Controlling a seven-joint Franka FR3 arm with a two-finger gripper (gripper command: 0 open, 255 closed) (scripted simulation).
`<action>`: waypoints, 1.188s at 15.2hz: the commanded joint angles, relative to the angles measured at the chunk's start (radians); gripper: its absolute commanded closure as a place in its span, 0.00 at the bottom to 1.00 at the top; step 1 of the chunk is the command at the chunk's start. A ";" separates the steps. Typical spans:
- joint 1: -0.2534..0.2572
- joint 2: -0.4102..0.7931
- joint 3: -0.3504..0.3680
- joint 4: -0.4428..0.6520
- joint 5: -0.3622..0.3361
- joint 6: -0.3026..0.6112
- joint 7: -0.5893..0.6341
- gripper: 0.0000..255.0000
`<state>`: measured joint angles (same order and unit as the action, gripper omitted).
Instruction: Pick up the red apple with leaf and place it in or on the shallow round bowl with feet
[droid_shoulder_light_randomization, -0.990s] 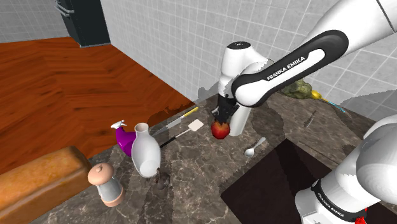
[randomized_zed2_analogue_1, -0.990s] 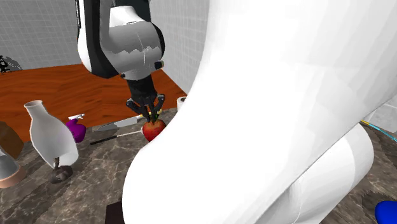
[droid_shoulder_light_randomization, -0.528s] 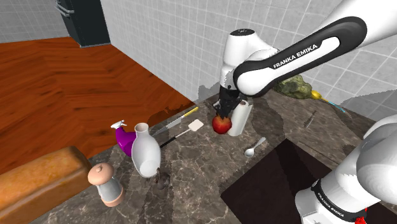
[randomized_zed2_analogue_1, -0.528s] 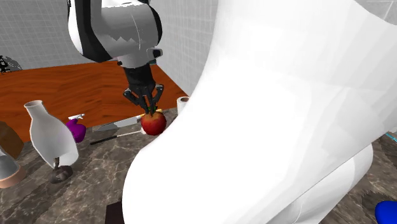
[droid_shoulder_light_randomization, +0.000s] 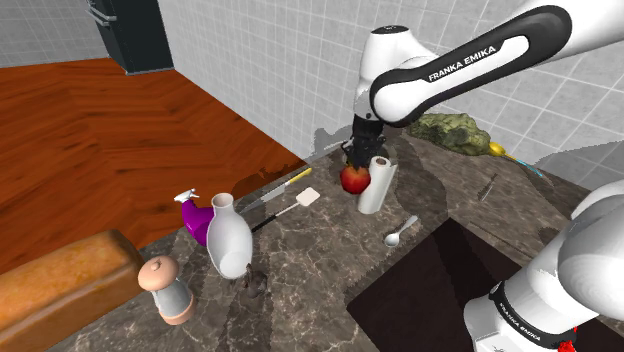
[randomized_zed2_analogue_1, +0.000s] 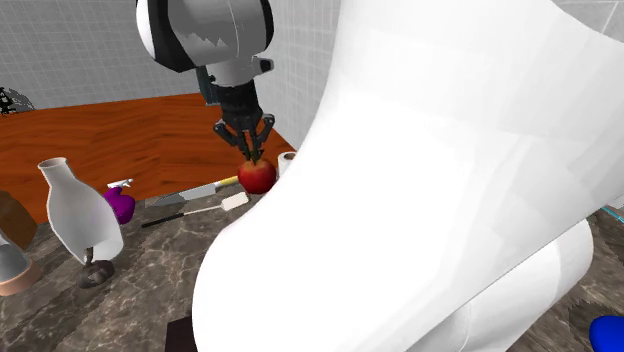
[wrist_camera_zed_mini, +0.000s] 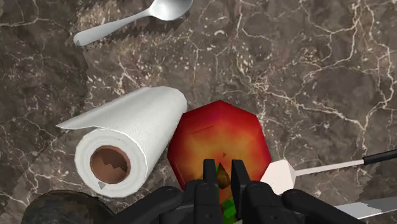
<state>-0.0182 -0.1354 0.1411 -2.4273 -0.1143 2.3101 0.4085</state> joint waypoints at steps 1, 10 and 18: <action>-0.024 0.027 -0.028 0.041 -0.008 -0.009 -0.048 1.00; -0.117 0.177 -0.129 0.262 -0.010 -0.062 -0.246 1.00; -0.196 0.355 -0.188 0.536 0.019 -0.143 -0.407 1.00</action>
<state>-0.2032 0.1936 -0.0401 -1.9255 -0.0994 2.1722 0.0227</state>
